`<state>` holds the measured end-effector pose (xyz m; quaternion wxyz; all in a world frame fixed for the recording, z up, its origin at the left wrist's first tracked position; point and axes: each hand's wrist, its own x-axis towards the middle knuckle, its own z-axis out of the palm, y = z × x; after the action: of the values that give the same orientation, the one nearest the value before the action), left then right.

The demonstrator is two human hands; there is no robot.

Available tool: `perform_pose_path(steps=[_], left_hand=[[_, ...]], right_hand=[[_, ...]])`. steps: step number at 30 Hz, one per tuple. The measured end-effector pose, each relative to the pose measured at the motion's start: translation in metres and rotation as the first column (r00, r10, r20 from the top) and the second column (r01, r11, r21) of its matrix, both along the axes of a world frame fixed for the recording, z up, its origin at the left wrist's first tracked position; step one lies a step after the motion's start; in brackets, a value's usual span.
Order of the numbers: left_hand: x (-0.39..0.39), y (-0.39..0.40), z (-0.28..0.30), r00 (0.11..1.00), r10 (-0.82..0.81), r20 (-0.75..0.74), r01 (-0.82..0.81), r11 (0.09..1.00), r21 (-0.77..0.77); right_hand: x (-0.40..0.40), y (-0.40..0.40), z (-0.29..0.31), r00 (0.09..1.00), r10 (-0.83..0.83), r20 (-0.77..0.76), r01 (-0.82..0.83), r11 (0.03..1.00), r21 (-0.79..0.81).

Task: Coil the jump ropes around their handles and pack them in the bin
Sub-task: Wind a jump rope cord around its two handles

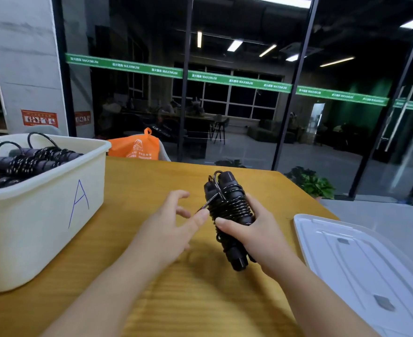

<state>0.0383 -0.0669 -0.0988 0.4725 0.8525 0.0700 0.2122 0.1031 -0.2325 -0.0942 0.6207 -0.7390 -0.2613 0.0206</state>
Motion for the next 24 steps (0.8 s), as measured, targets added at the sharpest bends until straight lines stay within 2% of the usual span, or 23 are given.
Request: perform_pose_path(steps=[4,9,11,15,20,24], left_hand=[[0.004,-0.002,-0.004,1.000,-0.006,-0.016,0.007,0.996,0.085],[0.003,-0.002,-0.003,0.996,0.064,0.060,-0.073,0.985,0.156],[0.003,0.002,0.000,0.998,0.046,0.030,-0.051,0.981,0.185],[0.001,0.009,-0.002,0.997,-0.015,-0.078,0.042,0.936,0.351],[-0.005,-0.001,0.003,0.994,0.073,0.087,-0.103,0.902,0.419],[-0.005,-0.011,0.003,0.967,-0.026,0.253,-0.089,0.898,0.430]], right_hand=[[-0.006,0.006,-0.002,0.990,0.025,0.140,-0.011,0.995,-0.102],[-0.014,0.011,-0.001,0.982,0.037,0.188,-0.015,0.993,-0.116],[-0.014,0.009,0.000,0.977,0.041,0.211,-0.016,0.993,-0.121],[-0.015,0.009,-0.002,0.967,0.010,0.254,0.037,0.983,-0.179],[-0.008,0.008,-0.007,0.978,-0.101,0.180,0.137,0.970,-0.199],[-0.005,0.009,-0.005,0.989,-0.120,0.086,0.131,0.981,-0.142]])
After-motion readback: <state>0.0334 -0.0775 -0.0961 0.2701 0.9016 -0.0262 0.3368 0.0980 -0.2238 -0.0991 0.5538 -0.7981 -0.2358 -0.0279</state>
